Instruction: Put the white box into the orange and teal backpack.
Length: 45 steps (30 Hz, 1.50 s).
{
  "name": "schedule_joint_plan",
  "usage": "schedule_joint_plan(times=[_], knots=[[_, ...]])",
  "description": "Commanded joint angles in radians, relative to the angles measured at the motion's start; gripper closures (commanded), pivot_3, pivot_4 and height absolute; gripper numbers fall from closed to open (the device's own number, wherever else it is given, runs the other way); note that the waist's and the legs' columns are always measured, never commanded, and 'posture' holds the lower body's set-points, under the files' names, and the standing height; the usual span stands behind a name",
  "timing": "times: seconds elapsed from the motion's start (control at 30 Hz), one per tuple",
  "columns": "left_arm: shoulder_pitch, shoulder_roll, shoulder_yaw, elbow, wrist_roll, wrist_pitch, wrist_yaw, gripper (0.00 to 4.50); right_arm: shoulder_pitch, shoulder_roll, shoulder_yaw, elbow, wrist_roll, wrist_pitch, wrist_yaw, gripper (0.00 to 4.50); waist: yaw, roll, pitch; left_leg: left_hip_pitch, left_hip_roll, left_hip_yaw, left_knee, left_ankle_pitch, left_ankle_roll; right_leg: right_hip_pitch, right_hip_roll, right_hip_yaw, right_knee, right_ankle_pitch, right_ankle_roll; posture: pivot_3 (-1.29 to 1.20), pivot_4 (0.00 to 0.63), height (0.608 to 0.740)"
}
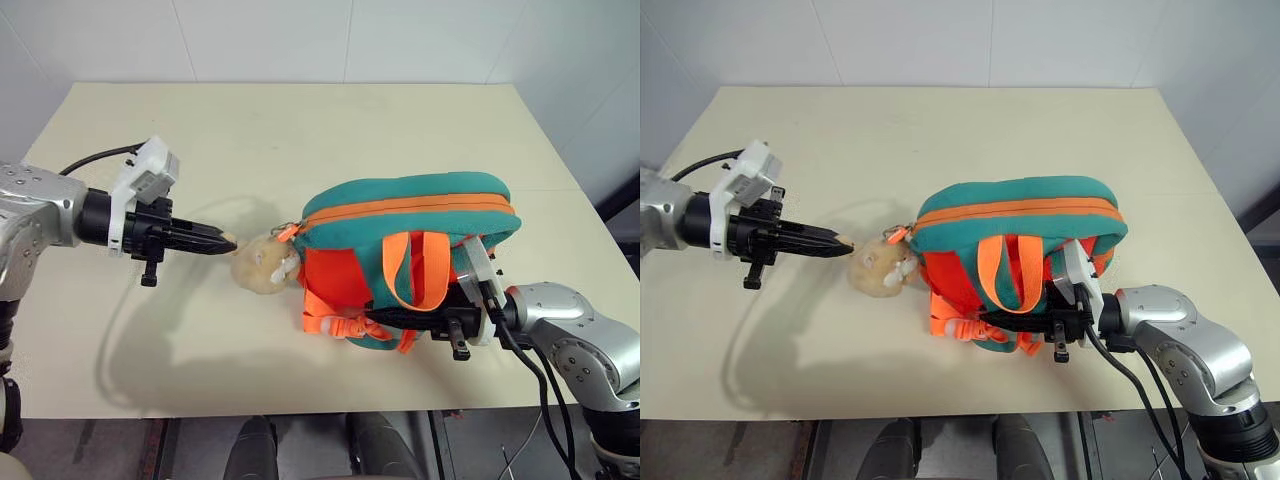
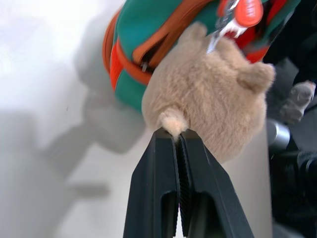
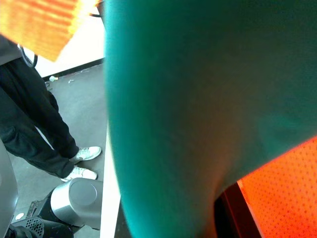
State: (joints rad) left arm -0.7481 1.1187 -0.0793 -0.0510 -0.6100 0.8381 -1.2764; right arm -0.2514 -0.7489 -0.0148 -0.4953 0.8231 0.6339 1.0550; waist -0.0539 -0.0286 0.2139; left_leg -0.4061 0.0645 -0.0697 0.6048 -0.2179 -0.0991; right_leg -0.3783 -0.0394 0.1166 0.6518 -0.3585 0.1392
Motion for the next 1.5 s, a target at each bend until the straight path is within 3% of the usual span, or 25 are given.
schedule_joint_plan(times=[0.03,0.27,0.6,0.7,0.97,1.17,1.5], knots=[[-0.042,0.002,-0.067,0.088,0.108,-0.06,-0.049,4.49,0.006,-0.003,-0.023,-0.031,0.013,-0.005,-0.004,4.5,0.001,0.0,0.0,0.0,0.0,0.0,0.0,0.0,0.0,0.0,0.0,0.0,0.0,0.0,0.0,0.0,0.15,0.74],[-0.196,-0.115,-0.248,0.426,0.343,-0.277,-0.151,4.49,-0.003,-0.001,-0.023,-0.026,0.013,-0.002,-0.009,4.5,0.004,0.0,0.0,0.0,0.0,0.0,-0.001,0.0,0.0,0.0,0.0,0.0,0.0,-0.001,0.0,0.0,0.15,0.74],[-0.353,-0.291,-0.244,0.737,0.471,-0.475,-0.157,4.49,0.008,-0.001,-0.03,-0.04,0.022,0.001,-0.028,4.5,0.006,0.0,0.0,0.0,0.0,0.0,-0.001,0.0,0.0,0.0,0.0,-0.001,0.001,-0.001,0.001,0.0,0.15,0.74],[-0.403,-0.313,-0.189,0.709,0.42,-0.432,-0.193,4.49,0.013,-0.001,-0.038,-0.045,0.027,-0.002,-0.031,4.5,0.009,0.0,0.0,-0.001,0.0,0.0,0.0,0.0,0.0,0.0,0.0,-0.001,0.001,-0.001,0.001,0.0,0.15,0.74],[-0.38,-0.224,-0.08,0.521,0.382,-0.301,-0.21,4.49,0.035,0.006,-0.048,-0.069,0.039,-0.004,-0.051,4.5,0.003,0.0,0.0,0.0,0.0,-0.001,-0.002,0.0,0.0,0.0,0.0,-0.001,0.002,-0.003,0.002,0.0,0.15,0.74],[-0.337,-0.198,-0.151,0.544,0.481,-0.352,-0.222,4.49,0.019,0.016,-0.034,-0.051,0.032,-0.006,-0.046,4.5,0.003,0.0,0.0,0.0,0.0,-0.001,0.0,0.0,0.0,0.0,0.0,-0.001,0.003,-0.003,0.002,0.0,0.15,0.74],[-0.355,-0.271,-0.278,0.683,0.606,-0.498,-0.255,4.49,0.002,0.026,-0.02,-0.041,0.024,-0.007,-0.043,4.5,0.004,0.0,0.0,0.0,0.0,-0.001,0.0,0.0,0.0,0.0,0.0,-0.001,0.003,-0.003,0.002,0.0,0.15,0.74]])
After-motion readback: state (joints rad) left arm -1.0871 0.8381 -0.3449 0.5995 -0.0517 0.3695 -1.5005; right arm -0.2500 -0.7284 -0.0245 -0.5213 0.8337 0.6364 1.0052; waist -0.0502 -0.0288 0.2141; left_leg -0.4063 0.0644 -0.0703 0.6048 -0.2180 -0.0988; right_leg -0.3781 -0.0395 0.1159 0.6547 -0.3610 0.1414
